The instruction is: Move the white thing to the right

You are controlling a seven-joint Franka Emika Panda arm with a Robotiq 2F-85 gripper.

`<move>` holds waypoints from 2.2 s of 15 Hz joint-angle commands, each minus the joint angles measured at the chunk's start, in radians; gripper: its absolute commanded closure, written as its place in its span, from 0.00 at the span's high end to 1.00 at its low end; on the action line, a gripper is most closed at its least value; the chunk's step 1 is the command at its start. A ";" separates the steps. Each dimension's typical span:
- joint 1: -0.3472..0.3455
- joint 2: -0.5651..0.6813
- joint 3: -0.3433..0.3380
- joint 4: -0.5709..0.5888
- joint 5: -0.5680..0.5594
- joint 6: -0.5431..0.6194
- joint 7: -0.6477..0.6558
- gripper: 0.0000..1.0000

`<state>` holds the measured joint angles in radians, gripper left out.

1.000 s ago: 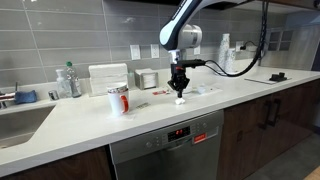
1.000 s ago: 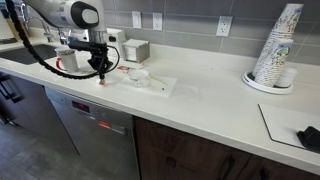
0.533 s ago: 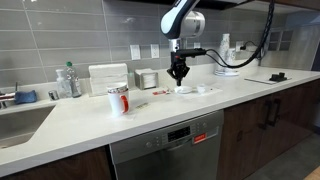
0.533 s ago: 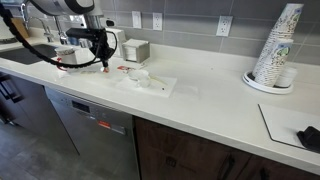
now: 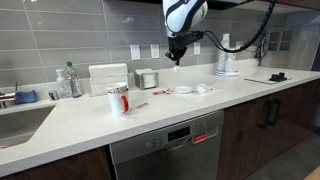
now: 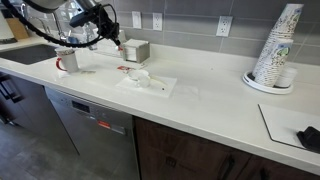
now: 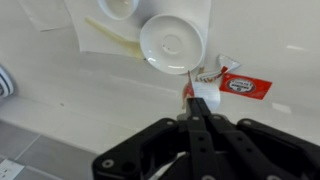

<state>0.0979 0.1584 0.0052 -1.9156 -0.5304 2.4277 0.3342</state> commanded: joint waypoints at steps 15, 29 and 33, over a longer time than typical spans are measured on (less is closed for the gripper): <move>0.001 0.092 -0.076 0.134 -0.477 -0.070 0.408 0.00; -0.057 0.461 -0.108 0.490 -0.419 -0.369 0.433 0.00; -0.064 0.555 -0.118 0.586 -0.344 -0.430 0.418 0.00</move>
<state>0.0373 0.6254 -0.1047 -1.4371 -0.9375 2.0557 0.7764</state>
